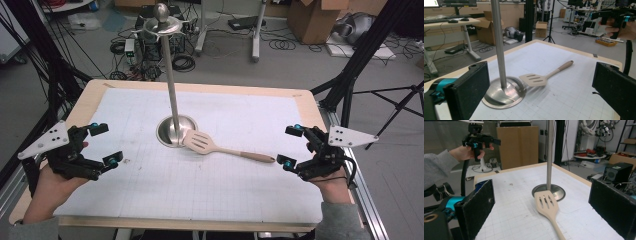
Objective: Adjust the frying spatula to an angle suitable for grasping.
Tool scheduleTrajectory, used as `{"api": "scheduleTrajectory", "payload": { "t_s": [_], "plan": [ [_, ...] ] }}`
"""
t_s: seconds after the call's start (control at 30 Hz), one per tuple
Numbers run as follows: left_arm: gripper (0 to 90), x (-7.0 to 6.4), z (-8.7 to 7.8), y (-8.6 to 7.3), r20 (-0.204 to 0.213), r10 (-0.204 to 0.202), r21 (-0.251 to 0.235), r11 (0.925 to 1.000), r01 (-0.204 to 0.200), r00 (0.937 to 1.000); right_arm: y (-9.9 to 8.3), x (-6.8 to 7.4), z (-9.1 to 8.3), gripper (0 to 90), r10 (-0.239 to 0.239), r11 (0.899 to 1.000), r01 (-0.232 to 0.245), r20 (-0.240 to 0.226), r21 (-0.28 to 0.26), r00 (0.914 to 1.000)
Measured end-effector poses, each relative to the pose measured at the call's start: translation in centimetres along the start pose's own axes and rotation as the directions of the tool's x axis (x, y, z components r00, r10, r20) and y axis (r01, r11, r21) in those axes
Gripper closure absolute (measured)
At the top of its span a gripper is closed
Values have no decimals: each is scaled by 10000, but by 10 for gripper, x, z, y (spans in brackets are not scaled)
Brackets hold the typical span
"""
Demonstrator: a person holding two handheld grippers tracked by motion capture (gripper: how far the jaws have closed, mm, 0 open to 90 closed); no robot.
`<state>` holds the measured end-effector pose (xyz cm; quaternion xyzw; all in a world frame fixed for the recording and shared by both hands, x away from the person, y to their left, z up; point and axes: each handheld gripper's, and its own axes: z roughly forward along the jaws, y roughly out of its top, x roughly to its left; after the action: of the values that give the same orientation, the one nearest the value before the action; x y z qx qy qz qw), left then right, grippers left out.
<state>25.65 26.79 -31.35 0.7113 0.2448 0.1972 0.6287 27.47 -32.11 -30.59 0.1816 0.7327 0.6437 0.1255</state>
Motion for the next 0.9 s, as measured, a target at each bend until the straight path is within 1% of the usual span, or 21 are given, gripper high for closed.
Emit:
{"api": "scheduleTrajectory", "payload": {
  "t_s": [0.13, 0.23, 0.33, 0.37, 0.4, 0.53, 0.57, 0.6, 0.63, 0.67, 0.7, 0.9],
  "plan": [
    [17, 0, 2, 0, -17, -26, 10, 10000, 26, 10000, -3, -1, 1, 53, 90, 9999, -90, -25, 87, 10000],
    [17, 1, 3, 0, -19, -41, 27, 10000, 41, 10000, -4, -2, 1, 53, 60, 10000, -60, 3, 31, 10000],
    [17, 2, 5, -1, -17, -47, 43, 10000, 47, 10000, -6, -2, -2, 53, 137, 9999, -138, 150, 50, 9998],
    [17, 3, 5, -1, -16, -68, 26, 10000, 68, 10000, -6, -2, -2, 53, 137, 9999, -138, 150, 50, 9998],
    [17, 3, 5, -1, -6, -53, 24, 10000, 53, 10000, -7, -2, -4, 54, 71, 10000, -71, 252, -6, 9997],
    [17, 5, 5, 0, 22, -78, -49, 10000, 78, 10000, -9, -2, -5, 54, 98, 9999, -99, 387, 25, 9992],
    [17, 7, 5, 0, 12, -103, -76, 9999, 103, 9999, -11, -2, -4, 54, 179, 9997, -186, 471, 151, 9987],
    [17, 7, 5, 0, 12, -103, -76, 9999, 103, 9999, -11, -2, -4, 54, 179, 9997, -186, 471, 151, 9987],
    [17, 8, 6, 0, 29, -90, -83, 9999, 90, 10000, -13, -3, -2, 54, 140, 9992, -161, 561, 369, 9983],
    [17, 8, 6, 0, 38, -103, -102, 9999, 103, 9999, -13, -3, -2, 54, 140, 9992, -161, 561, 369, 9983],
    [17, 9, 7, -1, 68, -109, -80, 9999, 109, 9999, -16, -4, -1, 54, 133, 9979, -175, 671, 631, 9977],
    [17, 11, 7, -2, 49, -147, -62, 9999, 147, 9999, -21, -4, 1, 55, 170, 9968, -237, 876, 766, 9960]
  ]
}}
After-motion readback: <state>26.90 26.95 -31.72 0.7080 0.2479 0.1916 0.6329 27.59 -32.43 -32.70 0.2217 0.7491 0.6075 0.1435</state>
